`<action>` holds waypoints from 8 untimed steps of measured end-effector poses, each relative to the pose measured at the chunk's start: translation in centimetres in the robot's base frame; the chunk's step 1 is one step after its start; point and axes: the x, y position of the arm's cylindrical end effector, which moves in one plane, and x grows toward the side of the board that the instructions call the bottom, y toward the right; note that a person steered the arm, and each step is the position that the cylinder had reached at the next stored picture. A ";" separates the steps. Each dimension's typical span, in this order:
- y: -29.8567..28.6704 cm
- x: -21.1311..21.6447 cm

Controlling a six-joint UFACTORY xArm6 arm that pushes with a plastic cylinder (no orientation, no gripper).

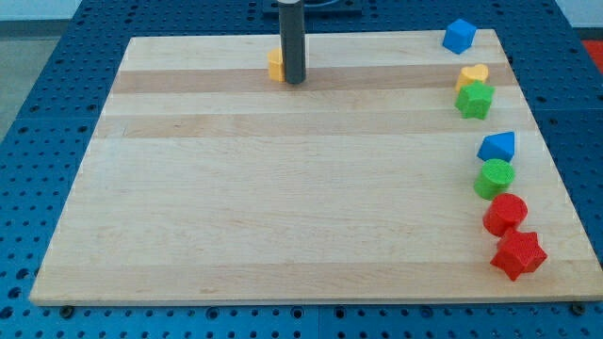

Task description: Move yellow hexagon to the top left of the board

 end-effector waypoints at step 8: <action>-17.2 -6.1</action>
